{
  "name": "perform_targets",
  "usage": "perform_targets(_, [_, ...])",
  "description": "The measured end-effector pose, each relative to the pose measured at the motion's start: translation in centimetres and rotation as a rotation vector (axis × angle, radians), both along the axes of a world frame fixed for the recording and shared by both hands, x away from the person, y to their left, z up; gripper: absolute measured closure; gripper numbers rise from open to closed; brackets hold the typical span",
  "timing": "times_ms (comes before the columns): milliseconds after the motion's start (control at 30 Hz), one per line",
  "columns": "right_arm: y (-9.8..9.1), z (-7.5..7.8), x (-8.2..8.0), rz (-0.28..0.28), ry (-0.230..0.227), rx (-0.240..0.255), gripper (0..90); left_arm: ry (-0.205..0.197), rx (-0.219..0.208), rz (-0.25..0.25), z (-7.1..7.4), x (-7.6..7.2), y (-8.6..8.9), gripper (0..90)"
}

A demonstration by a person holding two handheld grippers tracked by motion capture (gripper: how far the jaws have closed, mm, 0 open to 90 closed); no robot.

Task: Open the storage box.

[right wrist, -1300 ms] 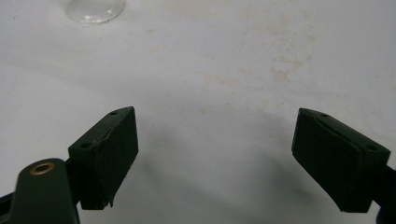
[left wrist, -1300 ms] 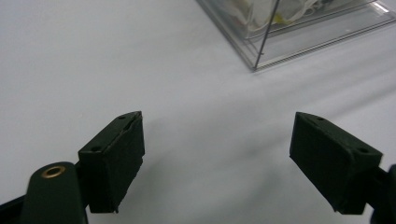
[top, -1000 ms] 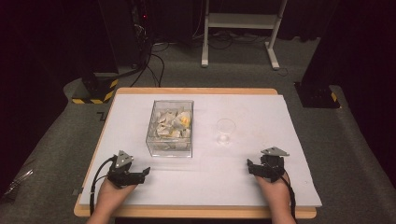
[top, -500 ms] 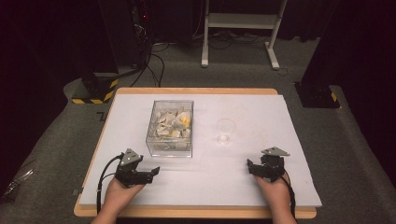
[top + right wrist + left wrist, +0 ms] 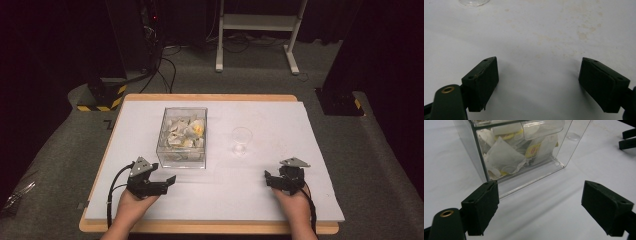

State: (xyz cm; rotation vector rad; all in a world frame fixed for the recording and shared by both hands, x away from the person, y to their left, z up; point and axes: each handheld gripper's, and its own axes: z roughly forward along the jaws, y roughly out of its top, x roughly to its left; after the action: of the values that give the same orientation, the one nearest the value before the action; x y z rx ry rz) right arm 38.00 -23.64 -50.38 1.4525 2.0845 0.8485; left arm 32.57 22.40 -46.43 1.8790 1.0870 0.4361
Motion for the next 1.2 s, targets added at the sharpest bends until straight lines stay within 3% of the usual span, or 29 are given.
perform_targets(167, [0.0,0.0,0.0,0.0,0.001,0.001,16.1,0.009,-0.001,-0.013,0.5,0.4,-0.5,14.9])
perform_targets(400, [0.0,0.0,0.0,0.002,0.002,0.001,16.1,-0.017,-0.017,-0.021,1.2,1.0,-1.1,15.4])
perform_targets(700, [0.0,0.0,0.0,0.0,0.001,0.003,16.1,-0.05,0.002,-0.021,1.4,1.6,-2.1,15.3])
perform_targets(800, [0.0,0.0,0.0,0.0,0.001,0.003,16.1,-0.054,0.0,-0.018,1.4,1.8,-2.2,20.1])
perform_targets(1000, [0.0,0.0,0.0,0.0,0.002,0.002,16.1,-0.056,-0.056,-0.018,1.2,2.9,-1.9,32.5])
perform_targets(1200, [0.0,0.0,0.0,0.001,0.0,0.002,16.1,-0.065,-0.031,-0.003,1.0,3.5,-2.1,38.1])
